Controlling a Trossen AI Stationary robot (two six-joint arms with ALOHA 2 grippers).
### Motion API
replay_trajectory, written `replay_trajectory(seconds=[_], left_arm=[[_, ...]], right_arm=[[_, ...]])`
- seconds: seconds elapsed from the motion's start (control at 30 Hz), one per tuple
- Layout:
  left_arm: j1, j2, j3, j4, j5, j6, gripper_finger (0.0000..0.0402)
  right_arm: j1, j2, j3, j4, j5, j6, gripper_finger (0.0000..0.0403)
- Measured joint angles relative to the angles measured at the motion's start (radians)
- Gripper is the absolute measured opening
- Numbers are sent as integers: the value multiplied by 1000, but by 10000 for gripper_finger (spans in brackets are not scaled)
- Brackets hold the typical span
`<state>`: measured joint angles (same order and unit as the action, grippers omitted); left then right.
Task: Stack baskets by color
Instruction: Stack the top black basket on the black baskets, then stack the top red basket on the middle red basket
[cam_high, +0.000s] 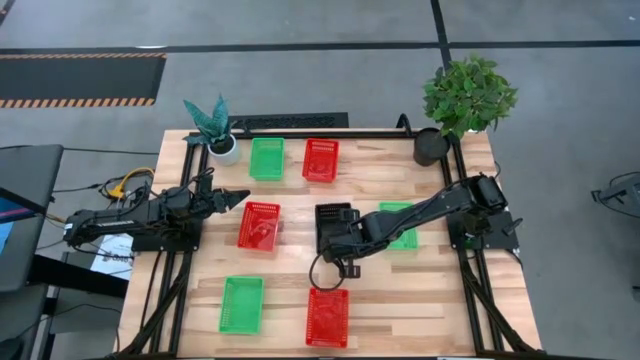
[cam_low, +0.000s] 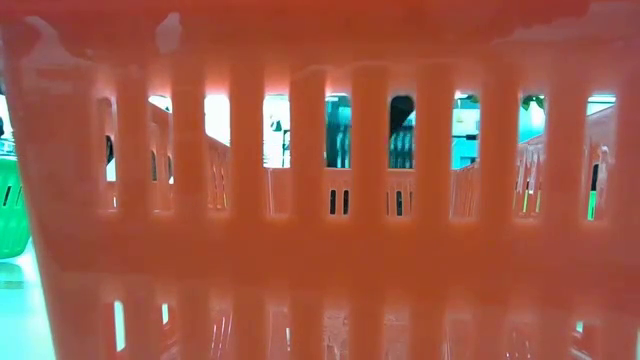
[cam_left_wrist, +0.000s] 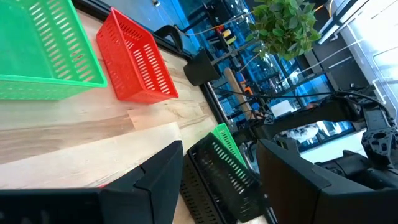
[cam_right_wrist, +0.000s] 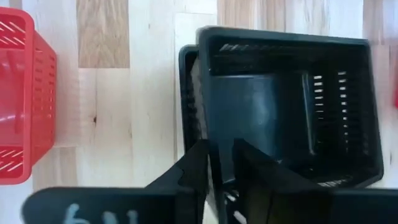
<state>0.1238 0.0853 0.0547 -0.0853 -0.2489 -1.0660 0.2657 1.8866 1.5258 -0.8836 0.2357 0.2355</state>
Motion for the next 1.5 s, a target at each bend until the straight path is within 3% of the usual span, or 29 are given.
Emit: replay_trajectory(seconds=[0.3, 0.53, 0.7, 0.93, 1.17, 1.33, 1.5], left_arm=[[0, 0, 0, 0, 2, 0, 193], [0, 0, 0, -1, 17, -1, 193], [0, 0, 0, -1, 17, -1, 193], [0, 0, 0, -2, 17, 4, 193], [0, 0, 0, -2, 17, -1, 193], [0, 0, 0, -2, 18, -15, 193], [0, 0, 0, -3, 59, -31, 193]], right_arm=[[-13, 0, 2, -18, 6, 11, 163], [-5, -6, 83, -38, 5, 27, 173], [16, -4, 100, -37, 24, 47, 149], [22, 84, 99, -48, 26, 55, 73], [14, 121, 107, -70, 23, 54, 26], [15, 57, 126, -85, 26, 51, 9], [-3, -29, 138, -131, 53, 125, 20]])
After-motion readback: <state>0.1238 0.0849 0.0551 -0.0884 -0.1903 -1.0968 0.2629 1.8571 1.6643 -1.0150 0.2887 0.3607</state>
